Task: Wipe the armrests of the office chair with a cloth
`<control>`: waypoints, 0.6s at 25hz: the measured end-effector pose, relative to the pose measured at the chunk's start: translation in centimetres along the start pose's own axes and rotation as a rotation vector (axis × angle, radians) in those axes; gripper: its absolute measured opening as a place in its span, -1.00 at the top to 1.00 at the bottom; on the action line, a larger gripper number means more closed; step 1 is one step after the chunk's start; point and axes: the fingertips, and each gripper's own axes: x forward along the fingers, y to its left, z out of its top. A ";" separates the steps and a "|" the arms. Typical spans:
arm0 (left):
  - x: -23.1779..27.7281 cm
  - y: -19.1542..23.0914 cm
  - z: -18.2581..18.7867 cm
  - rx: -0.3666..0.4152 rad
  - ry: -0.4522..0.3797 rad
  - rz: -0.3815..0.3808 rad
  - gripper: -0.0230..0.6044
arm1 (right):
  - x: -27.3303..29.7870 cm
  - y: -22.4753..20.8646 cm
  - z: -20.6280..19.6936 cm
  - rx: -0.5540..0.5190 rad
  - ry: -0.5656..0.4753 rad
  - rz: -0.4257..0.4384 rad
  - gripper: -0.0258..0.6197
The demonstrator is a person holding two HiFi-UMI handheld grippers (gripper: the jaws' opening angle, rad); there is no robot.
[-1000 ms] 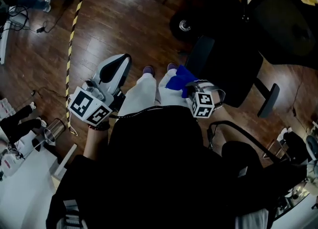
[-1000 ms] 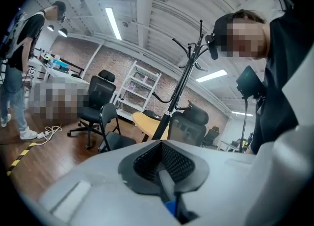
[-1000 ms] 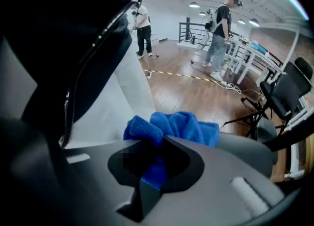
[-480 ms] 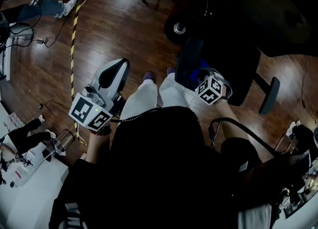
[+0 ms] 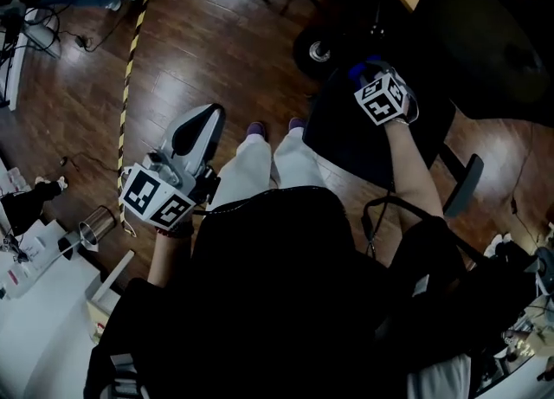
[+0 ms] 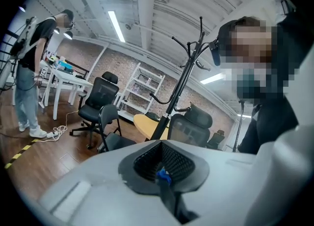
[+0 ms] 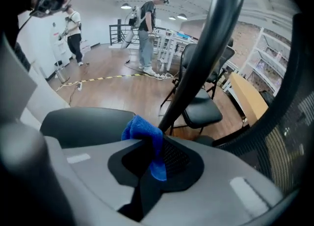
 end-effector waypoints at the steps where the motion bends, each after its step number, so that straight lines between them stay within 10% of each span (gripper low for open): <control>1: -0.3 0.0 -0.1 -0.002 -0.001 0.007 0.93 | -0.1 0.3 0.4 -0.033 -0.005 -0.004 0.78; 8: -0.5 -0.3 1.0 0.057 0.010 -0.027 0.93 | -3.6 7.9 -0.1 -0.028 -0.109 0.013 0.78; 15: -0.2 4.0 3.7 0.068 0.048 -0.227 0.93 | -6.4 17.8 0.7 0.114 -0.030 0.015 0.78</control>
